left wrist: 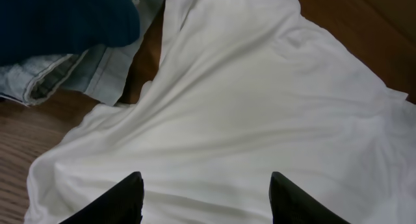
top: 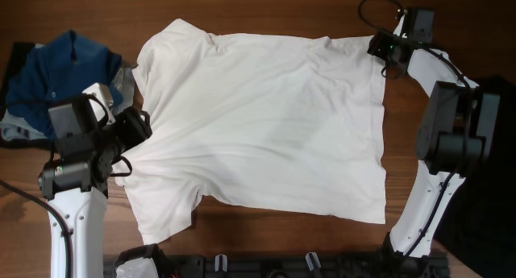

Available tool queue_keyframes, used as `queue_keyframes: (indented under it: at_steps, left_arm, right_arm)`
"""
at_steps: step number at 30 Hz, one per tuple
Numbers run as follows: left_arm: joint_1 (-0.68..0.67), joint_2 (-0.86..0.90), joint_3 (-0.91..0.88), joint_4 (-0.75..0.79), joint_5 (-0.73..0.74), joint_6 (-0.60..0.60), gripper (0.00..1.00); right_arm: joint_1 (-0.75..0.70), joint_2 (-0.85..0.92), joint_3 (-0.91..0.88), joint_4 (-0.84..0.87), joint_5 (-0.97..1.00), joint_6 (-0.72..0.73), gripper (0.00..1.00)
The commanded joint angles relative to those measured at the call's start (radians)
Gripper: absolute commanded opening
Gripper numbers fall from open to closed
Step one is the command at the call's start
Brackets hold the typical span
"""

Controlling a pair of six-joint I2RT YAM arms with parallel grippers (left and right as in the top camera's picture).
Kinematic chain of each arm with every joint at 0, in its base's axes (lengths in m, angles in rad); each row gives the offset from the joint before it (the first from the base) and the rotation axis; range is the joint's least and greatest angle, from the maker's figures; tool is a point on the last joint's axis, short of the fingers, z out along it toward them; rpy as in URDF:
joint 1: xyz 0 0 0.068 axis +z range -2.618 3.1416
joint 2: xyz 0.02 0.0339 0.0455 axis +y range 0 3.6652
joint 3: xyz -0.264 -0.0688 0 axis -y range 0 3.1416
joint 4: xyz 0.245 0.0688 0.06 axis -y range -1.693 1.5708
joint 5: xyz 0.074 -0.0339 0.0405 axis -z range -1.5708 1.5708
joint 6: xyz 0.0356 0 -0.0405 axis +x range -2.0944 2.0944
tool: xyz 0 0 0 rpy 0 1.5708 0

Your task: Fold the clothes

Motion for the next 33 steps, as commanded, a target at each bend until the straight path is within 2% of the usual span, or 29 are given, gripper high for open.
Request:
queue_keyframes:
  at_steps: [1,5,8,10,11,16,22,26,32,33]
  left_arm:
    - [-0.005,0.004,0.019,0.009,0.005,0.024,0.62]
    - [-0.005,0.004,0.019,0.008,0.006,0.024,0.61]
    - [-0.005,0.004,0.019,0.008,0.006,0.024,0.61]
    - [-0.005,0.004,0.019,0.008,0.006,0.024,0.61]
    - [-0.005,0.004,0.019,0.008,0.005,0.024,0.61]
    - [-0.005,0.004,0.019,0.008,0.006,0.023,0.61]
    - [-0.005,0.004,0.019,0.009,0.006,0.02,0.61]
    - [-0.005,0.004,0.019,0.008,0.006,0.02,0.61]
    - [-0.005,0.004,0.019,0.01,0.006,0.02,0.62]
    - [-0.005,0.004,0.019,0.01,0.005,0.02,0.63]
  right_arm:
    - [0.017,0.045,-0.012,-0.04,0.054,-0.032,0.63]
    - [0.035,0.071,-0.012,-0.064,0.05,-0.039,0.51]
    - [0.043,0.079,-0.012,-0.07,0.051,-0.039,0.3]
    - [0.042,0.077,-0.009,-0.068,0.05,-0.034,0.06]
    - [0.04,0.076,-0.005,-0.068,0.045,-0.027,0.04]
    - [-0.013,0.058,0.035,-0.008,-0.106,0.08,0.04]
    - [-0.119,0.058,0.104,0.063,-0.144,0.175,0.04]
    - [-0.177,0.058,0.127,0.083,-0.262,0.136,0.04]
    - [-0.203,0.058,0.128,0.082,-0.191,0.117,0.04]
    - [-0.204,0.058,0.128,0.083,-0.194,0.116,0.14]
